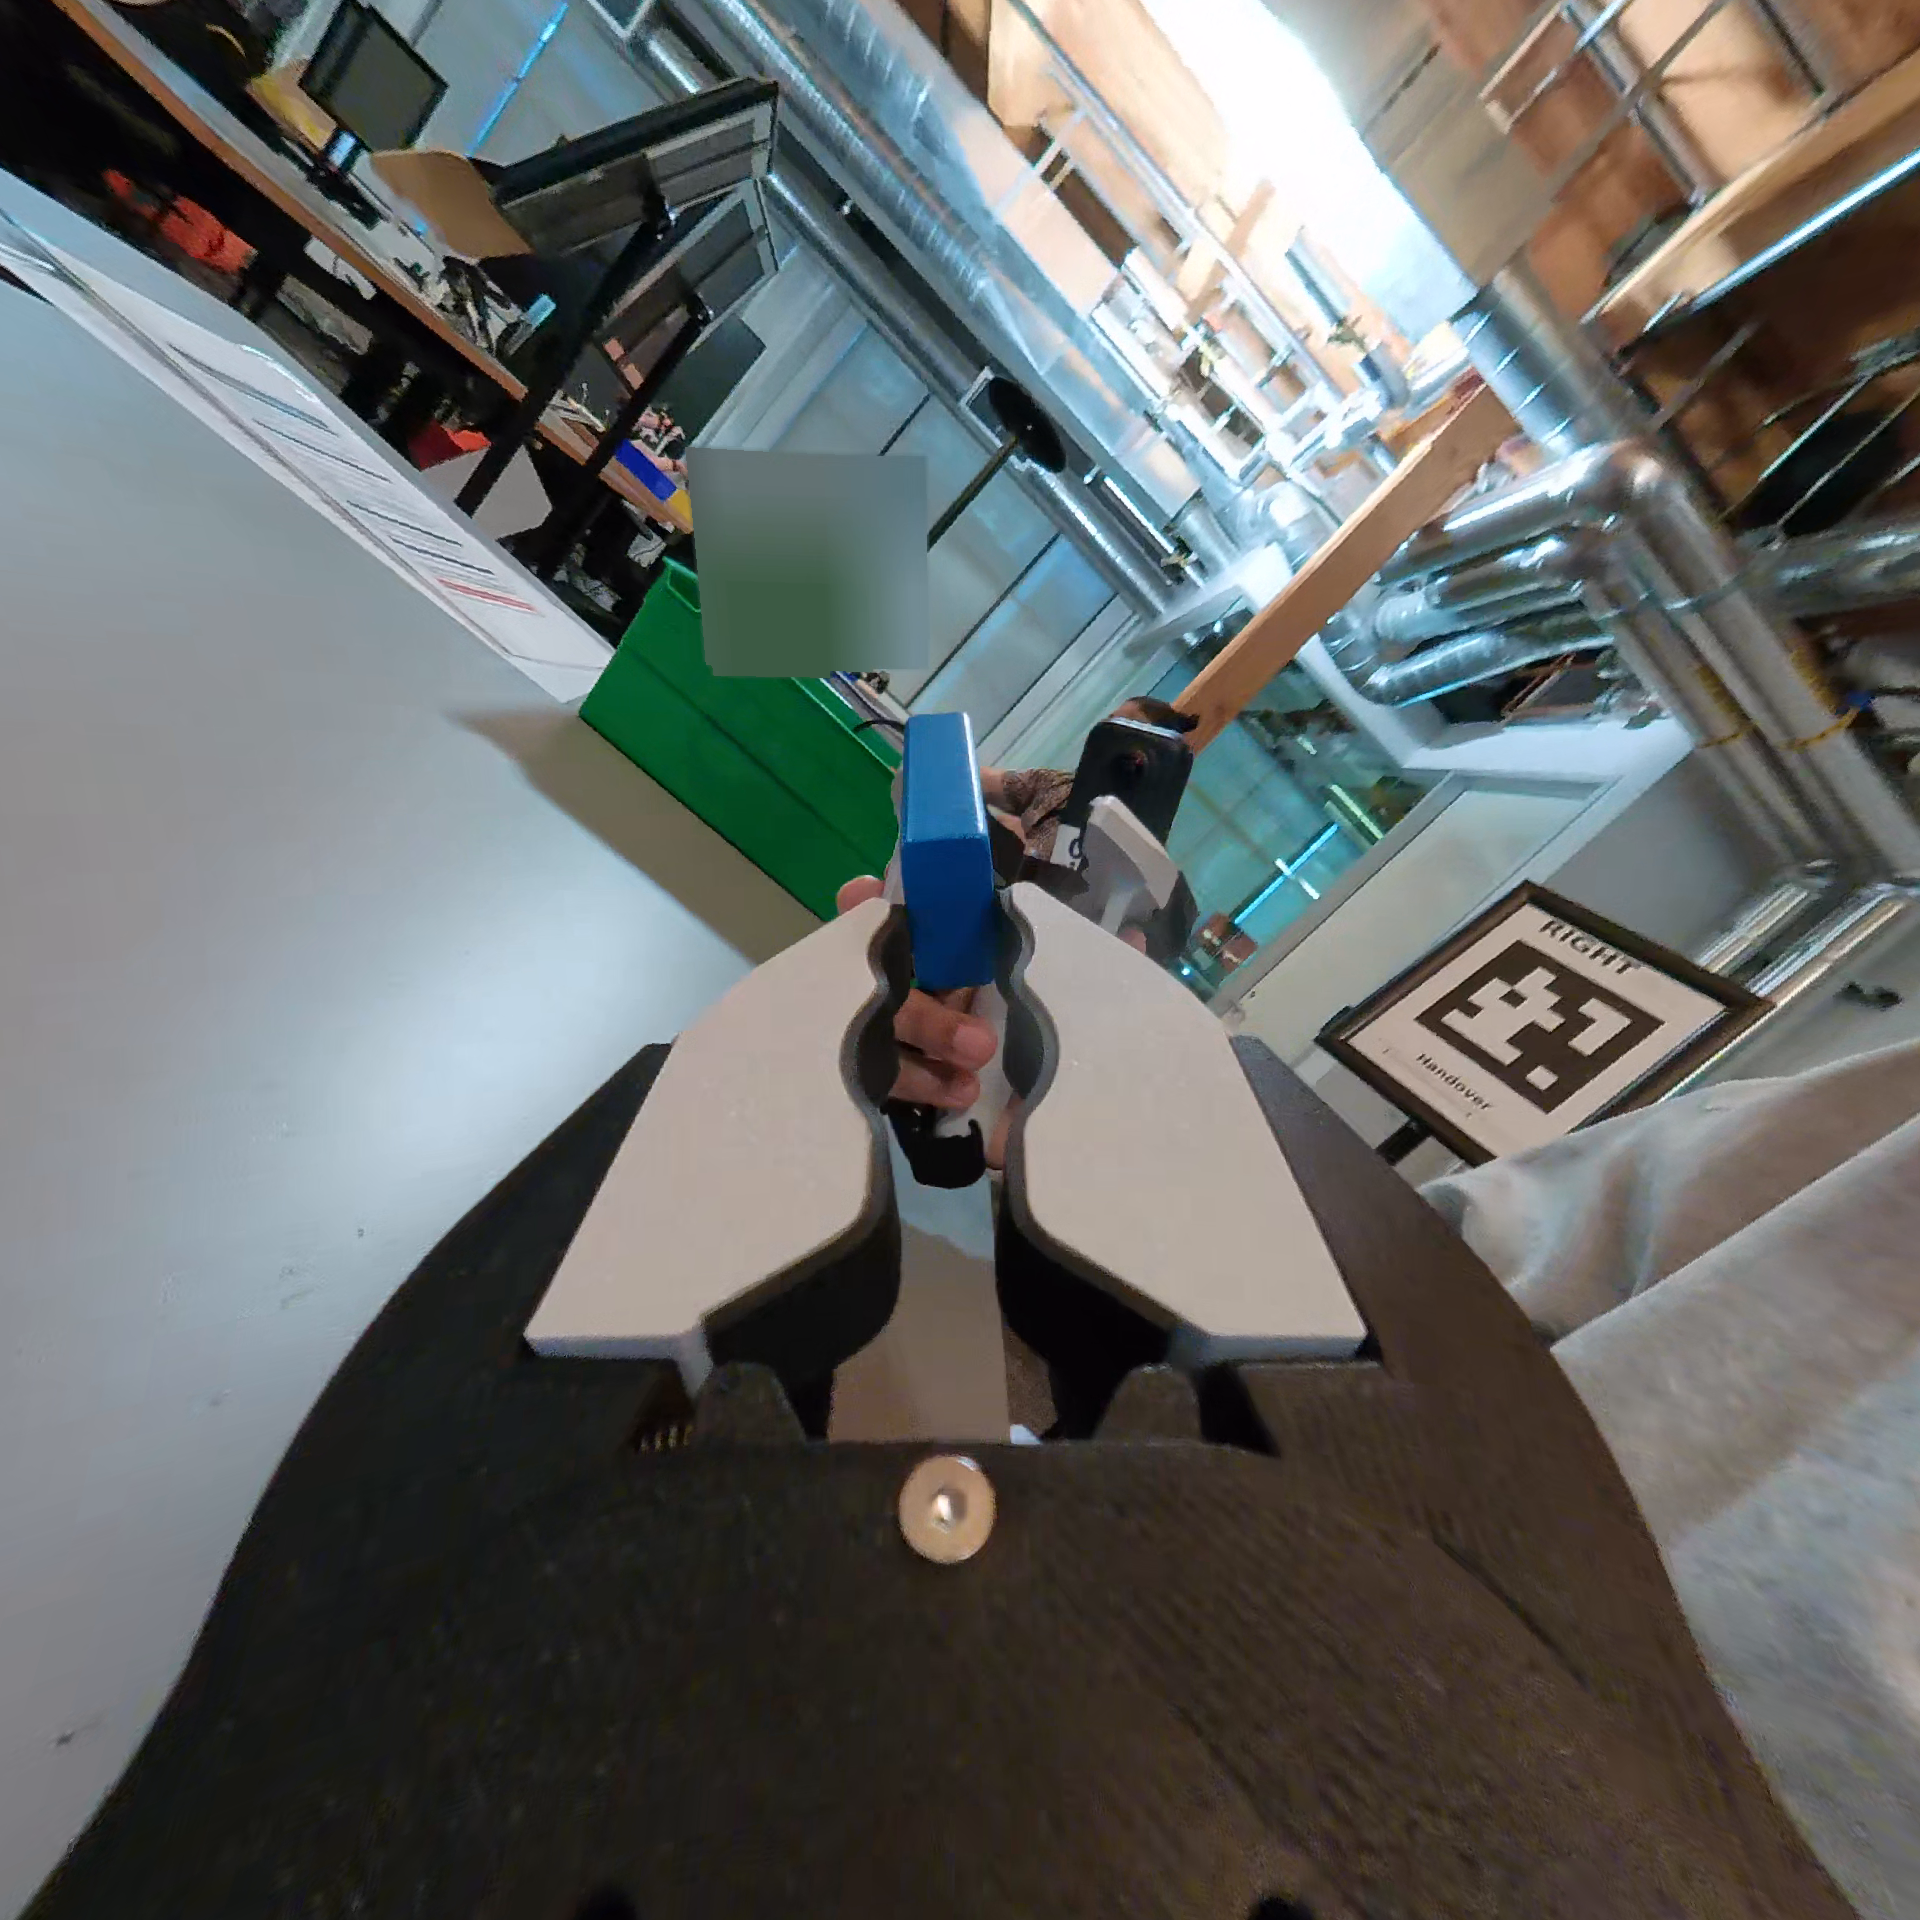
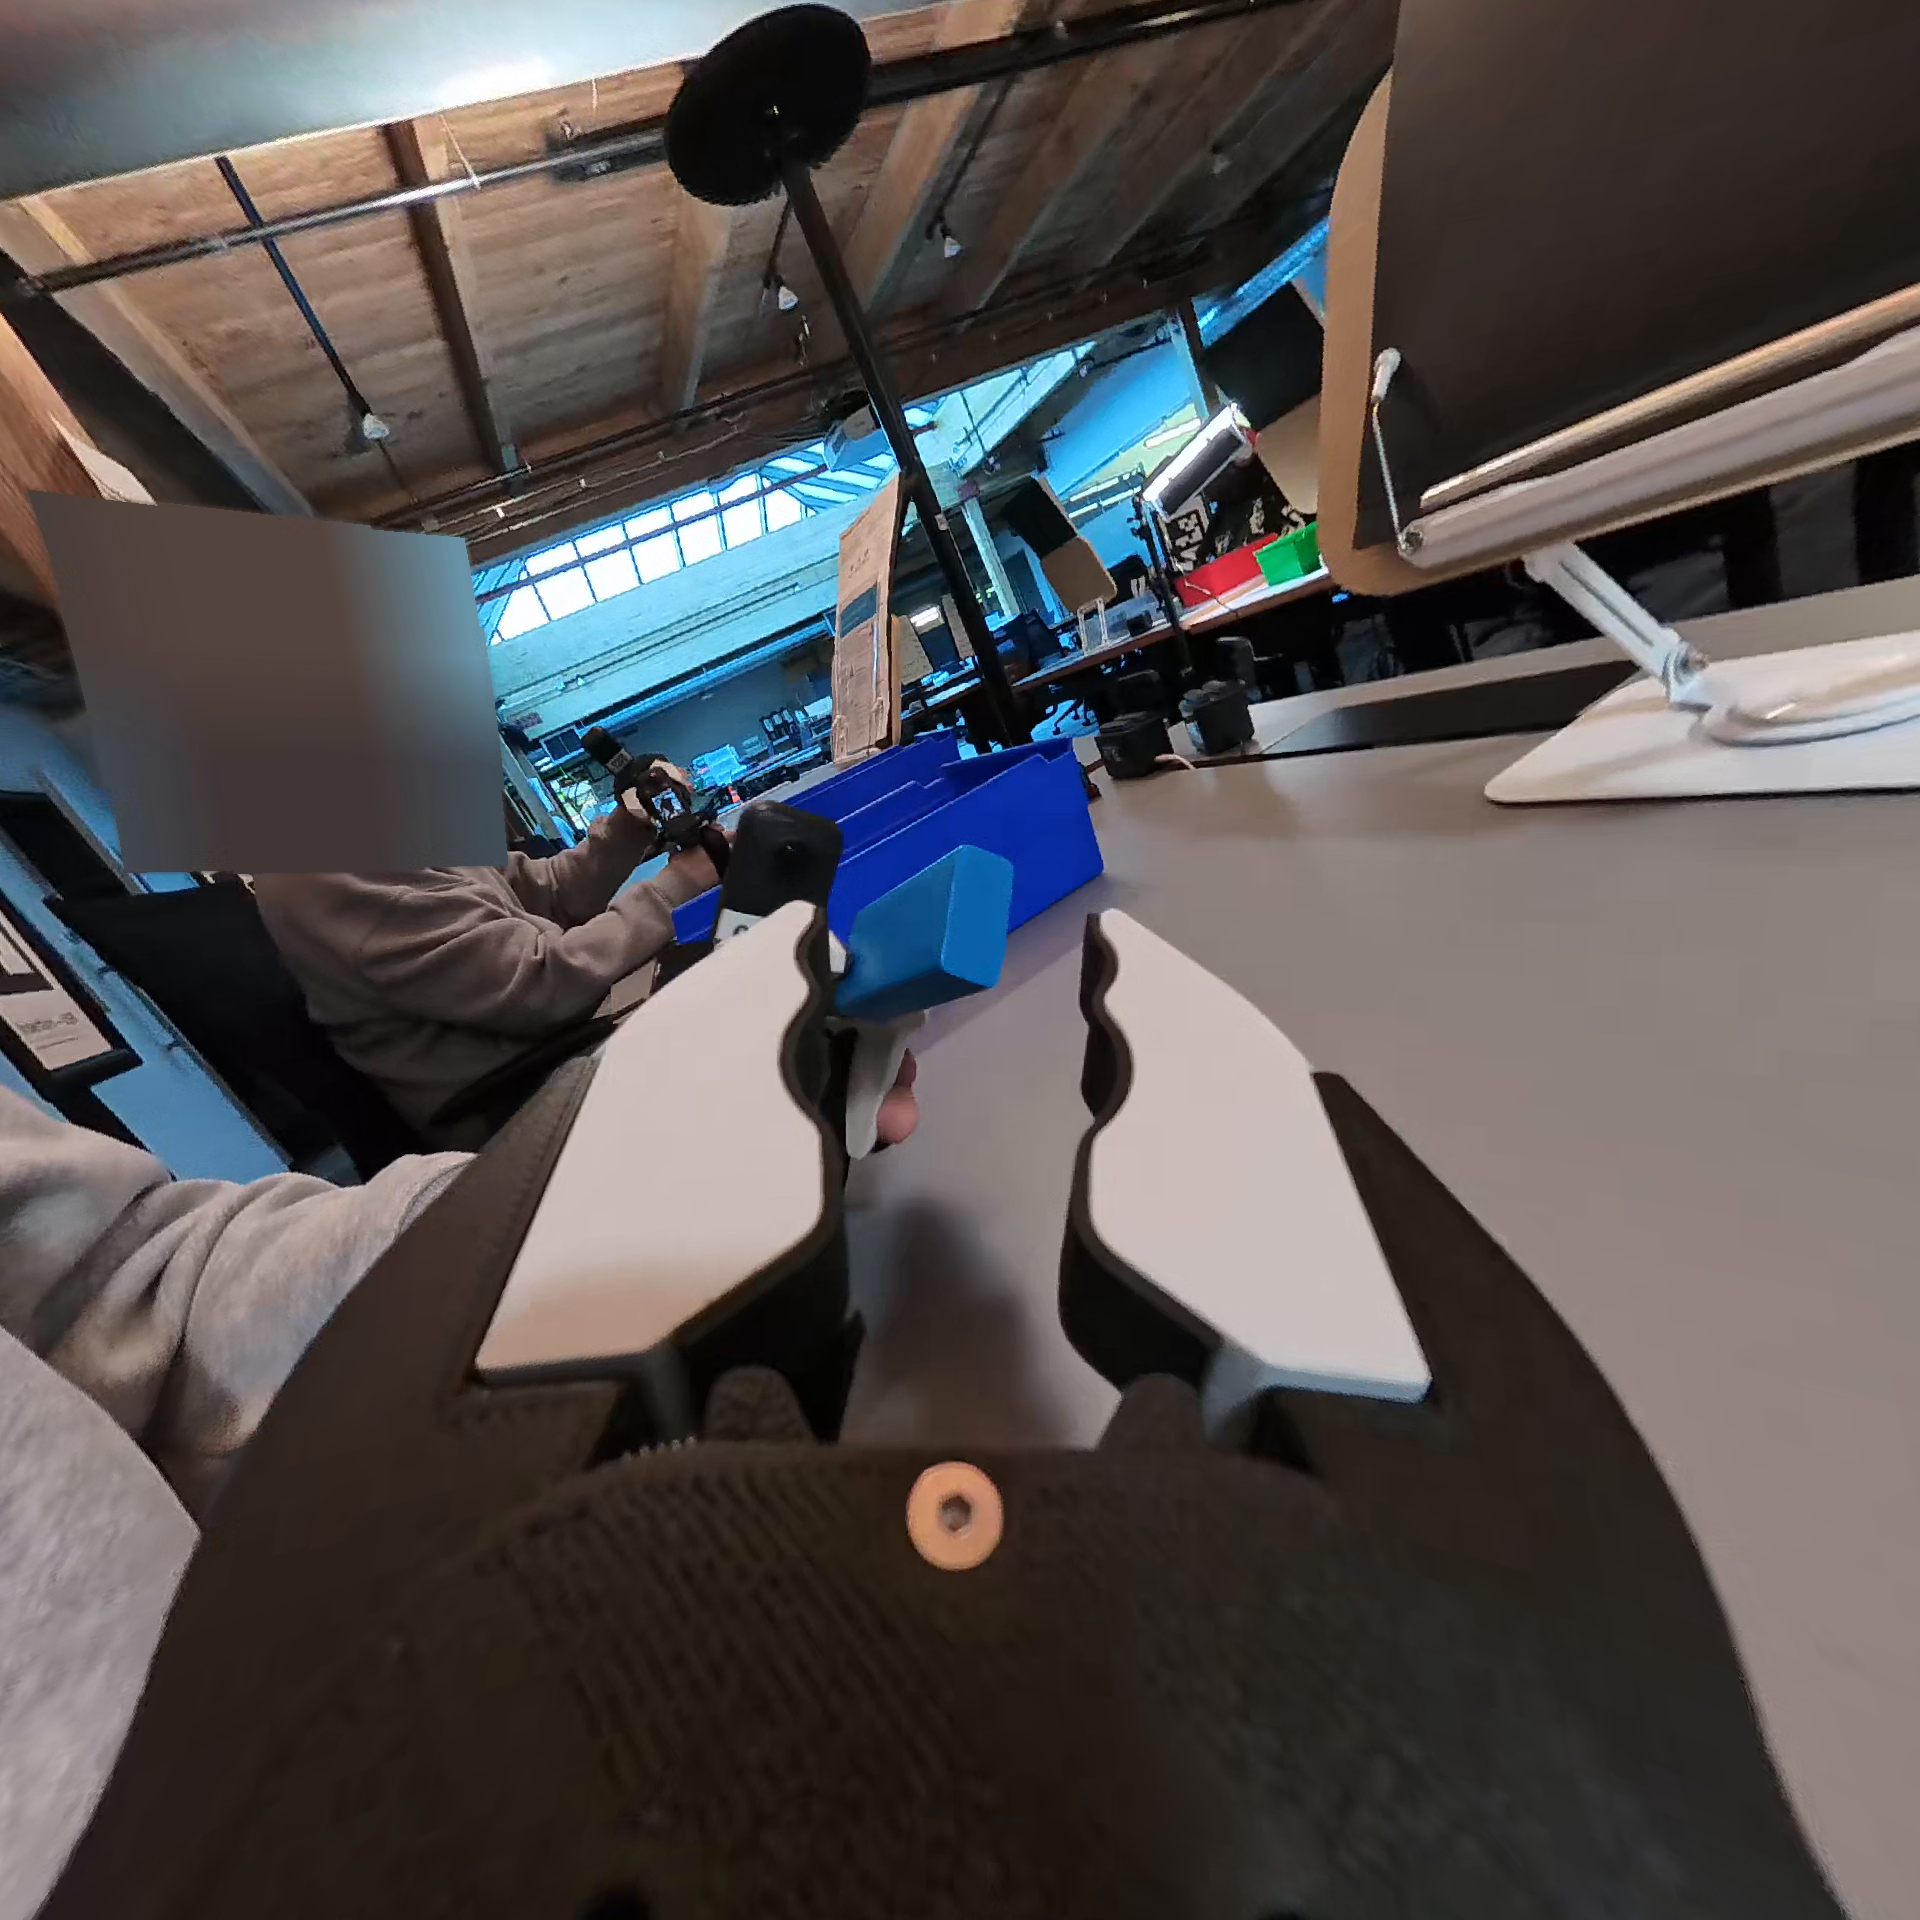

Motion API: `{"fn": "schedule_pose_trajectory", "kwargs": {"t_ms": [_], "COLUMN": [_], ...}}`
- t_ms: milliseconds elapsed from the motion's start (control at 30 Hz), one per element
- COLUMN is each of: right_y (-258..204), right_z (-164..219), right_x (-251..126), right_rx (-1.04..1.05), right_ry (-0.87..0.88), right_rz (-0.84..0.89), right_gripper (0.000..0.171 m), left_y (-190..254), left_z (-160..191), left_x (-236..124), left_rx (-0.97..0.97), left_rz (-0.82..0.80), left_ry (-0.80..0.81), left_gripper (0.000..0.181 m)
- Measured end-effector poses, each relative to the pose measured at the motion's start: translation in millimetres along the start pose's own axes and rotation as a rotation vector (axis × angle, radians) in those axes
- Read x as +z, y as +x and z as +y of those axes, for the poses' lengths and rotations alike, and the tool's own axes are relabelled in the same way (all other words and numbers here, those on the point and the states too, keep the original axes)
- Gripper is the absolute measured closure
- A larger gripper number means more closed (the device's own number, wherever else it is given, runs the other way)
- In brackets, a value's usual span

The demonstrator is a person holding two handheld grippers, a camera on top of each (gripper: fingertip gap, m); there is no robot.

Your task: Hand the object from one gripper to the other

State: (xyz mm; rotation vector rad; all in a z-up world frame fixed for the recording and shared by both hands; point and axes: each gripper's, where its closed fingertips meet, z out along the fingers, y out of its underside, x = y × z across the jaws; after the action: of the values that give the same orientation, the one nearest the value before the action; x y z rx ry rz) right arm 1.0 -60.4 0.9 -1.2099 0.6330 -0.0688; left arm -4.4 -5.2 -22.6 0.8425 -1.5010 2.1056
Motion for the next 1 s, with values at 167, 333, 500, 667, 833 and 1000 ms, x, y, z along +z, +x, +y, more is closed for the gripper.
{"fn": "schedule_pose_trajectory", "kwargs": {"t_ms": [167, 333, 500, 667, 833, 1000], "right_y": [3, -2, -19, -11, -9, -9], "right_z": [1, -4, 21, 27, 28, 27], "right_x": [3, 9, 27, 26, 26, 25], "right_rx": [-0.143, -0.567, -0.905, -0.982, -0.977, -0.943], "right_ry": [-0.007, 0.033, -0.088, -0.157, -0.179, -0.185], "right_rz": [0.111, 0.337, 0.388, 0.445, 0.434, 0.393], "right_gripper": [0.117, 0.089, 0.086, 0.095, 0.102, 0.102], "left_y": [0, -6, 0, 11, 10, 10], "left_z": [-3, -14, 2, 14, 15, 13], "left_x": [-1, -8, 4, 13, 12, 13], "left_rx": [-0.013, -0.242, -0.426, -0.491, -0.506, -0.478], "left_rz": [-0.001, 0.074, 0.152, 0.204, 0.211, 0.206], "left_ry": [0.033, 0.206, 0.251, 0.253, 0.249, 0.229], "left_gripper": [0.166, 0.166, 0.166, 0.166, 0.166, 0.151]}}
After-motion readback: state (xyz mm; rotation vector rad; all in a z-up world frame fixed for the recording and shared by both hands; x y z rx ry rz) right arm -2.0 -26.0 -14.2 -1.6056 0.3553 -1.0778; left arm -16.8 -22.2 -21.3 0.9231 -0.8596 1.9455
